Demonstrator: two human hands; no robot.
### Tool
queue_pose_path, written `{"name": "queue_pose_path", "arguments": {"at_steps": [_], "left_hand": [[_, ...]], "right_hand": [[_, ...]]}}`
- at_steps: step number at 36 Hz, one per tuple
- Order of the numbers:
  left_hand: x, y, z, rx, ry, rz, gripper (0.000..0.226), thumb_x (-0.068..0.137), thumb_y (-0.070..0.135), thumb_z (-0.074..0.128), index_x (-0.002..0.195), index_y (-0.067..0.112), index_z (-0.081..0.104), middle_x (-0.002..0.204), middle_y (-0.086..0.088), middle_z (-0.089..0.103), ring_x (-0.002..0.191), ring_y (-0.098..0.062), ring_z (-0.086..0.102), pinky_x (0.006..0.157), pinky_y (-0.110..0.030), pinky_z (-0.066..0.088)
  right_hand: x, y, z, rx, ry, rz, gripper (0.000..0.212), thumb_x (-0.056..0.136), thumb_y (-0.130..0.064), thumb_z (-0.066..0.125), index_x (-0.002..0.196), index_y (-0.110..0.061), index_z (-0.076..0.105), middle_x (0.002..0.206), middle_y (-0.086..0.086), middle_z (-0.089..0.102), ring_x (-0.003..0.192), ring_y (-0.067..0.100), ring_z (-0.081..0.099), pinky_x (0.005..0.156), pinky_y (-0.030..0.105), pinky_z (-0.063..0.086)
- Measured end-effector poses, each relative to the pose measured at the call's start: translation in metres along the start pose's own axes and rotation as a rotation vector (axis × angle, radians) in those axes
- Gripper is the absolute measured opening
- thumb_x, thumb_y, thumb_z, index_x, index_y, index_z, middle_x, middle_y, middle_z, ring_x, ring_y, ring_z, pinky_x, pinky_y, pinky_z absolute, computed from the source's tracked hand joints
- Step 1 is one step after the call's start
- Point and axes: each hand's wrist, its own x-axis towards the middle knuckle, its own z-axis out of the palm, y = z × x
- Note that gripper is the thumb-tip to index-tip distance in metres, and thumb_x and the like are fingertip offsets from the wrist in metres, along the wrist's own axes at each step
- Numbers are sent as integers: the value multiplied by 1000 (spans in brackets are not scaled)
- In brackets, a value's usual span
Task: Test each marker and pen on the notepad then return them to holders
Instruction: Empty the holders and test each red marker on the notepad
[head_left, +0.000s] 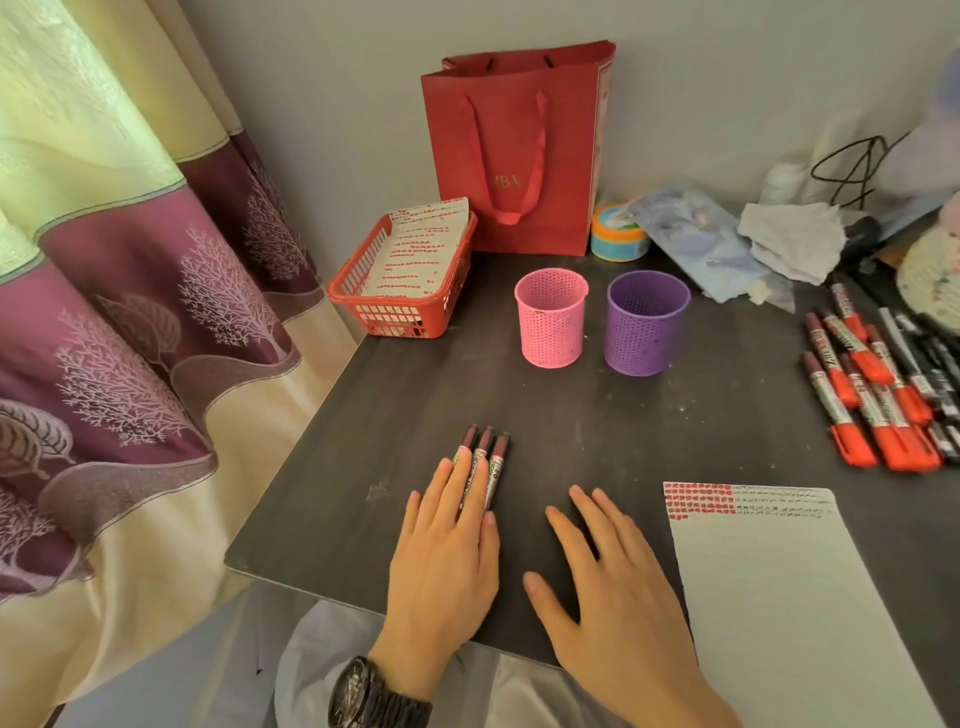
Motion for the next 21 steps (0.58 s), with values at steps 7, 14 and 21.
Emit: {"name": "queue_pose_path", "arguments": {"at_steps": [7,14,21], "left_hand": [[-15,0,1,15,-16,-19,55,105,43,16,149,40,-17,157,23,-22,141,4,-30,115,-26,-14],[-10,10,-11,6,-51,-31,57,103,49,18,147,42,-17,159,22,-15,142,0,-26,117,-32,-10],[15,32,-31,-49,8,50,69,89,61,20,151,34,30,154,13,34,148,-15,23,117,-48,25]], "right_hand": [[1,0,1,49,-4,-16,76,91,-76,27,157,-39,25,168,-10,8,155,15,3,116,35,3],[0,5,-7,117,-17,-38,72,95,-71,32,157,-40,15,168,-14,-9,150,6,-19,117,31,-8],[-14,56,-70,564,118,3,52,84,-70,41,132,-50,49,145,-43,30,135,-21,25,107,6,21]]}}
